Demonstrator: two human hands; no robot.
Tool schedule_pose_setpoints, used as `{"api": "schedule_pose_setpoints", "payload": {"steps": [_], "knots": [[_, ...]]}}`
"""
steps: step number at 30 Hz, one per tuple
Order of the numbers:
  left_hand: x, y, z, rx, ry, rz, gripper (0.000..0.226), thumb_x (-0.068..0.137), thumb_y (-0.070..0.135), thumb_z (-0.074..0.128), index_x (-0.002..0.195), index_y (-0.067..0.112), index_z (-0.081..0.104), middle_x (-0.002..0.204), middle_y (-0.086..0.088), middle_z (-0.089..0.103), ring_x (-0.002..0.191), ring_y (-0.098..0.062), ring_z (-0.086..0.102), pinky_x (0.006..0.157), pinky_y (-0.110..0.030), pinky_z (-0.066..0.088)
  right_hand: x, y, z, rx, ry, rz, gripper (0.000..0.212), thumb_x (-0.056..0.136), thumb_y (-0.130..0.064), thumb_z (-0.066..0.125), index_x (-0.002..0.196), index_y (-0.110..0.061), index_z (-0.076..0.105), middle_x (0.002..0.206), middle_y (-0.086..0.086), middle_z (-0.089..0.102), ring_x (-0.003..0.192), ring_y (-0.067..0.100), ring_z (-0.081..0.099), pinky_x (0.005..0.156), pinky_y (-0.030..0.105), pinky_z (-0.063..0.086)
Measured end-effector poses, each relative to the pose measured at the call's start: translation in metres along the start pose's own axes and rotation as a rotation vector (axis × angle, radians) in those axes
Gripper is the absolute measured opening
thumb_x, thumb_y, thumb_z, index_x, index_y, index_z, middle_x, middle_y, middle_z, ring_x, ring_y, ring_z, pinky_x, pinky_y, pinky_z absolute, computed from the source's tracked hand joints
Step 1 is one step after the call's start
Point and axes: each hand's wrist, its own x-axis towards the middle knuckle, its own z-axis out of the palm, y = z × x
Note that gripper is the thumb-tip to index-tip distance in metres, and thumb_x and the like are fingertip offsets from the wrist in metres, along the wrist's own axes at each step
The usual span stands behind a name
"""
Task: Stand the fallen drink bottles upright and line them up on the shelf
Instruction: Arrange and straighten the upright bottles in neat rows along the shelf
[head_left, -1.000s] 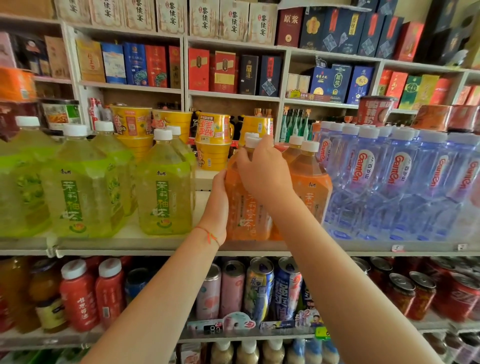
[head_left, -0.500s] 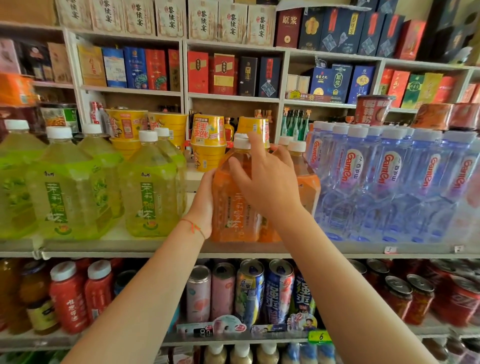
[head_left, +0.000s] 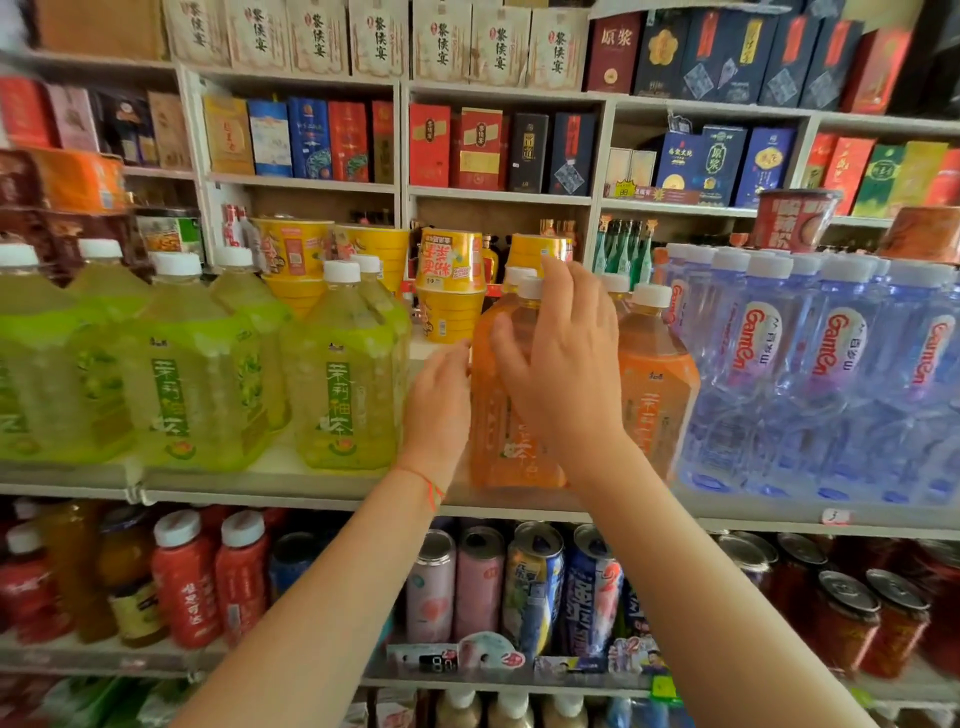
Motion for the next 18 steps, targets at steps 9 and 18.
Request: {"api": "schedule_pose_setpoints", "payload": {"steps": [9, 18], "knots": [[0.023, 0.024, -0.112, 0.207, 0.395, 0.272, 0.037, 0.103, 0.026, 0.041, 0.136, 0.016, 0.055, 0.137, 0.001, 0.054, 0.123, -0.005, 0.045, 0.103, -0.009, 0.031, -0.013, -0.086, 0.062, 0.625, -0.291, 0.256, 0.056, 0.101, -0.032, 0.054, 0.149, -0.011, 0.036, 0.141, -0.005, 0.043, 0.133, 0.010, 0.038, 0.106, 0.016, 0.030], [0.063, 0.003, -0.139, -0.301, -0.109, -0.309, 0.055, 0.103, 0.055, 0.033, 0.099, 0.028, 0.082, 0.111, -0.004, 0.077, 0.100, -0.021, 0.074, 0.084, -0.037, 0.057, -0.009, -0.103, 0.110, 0.896, -0.430, 0.862, 0.084, 0.089, -0.073, 0.049, 0.158, -0.031, 0.025, 0.161, -0.005, 0.035, 0.146, 0.020, 0.033, 0.111, 0.039, 0.031]]}}
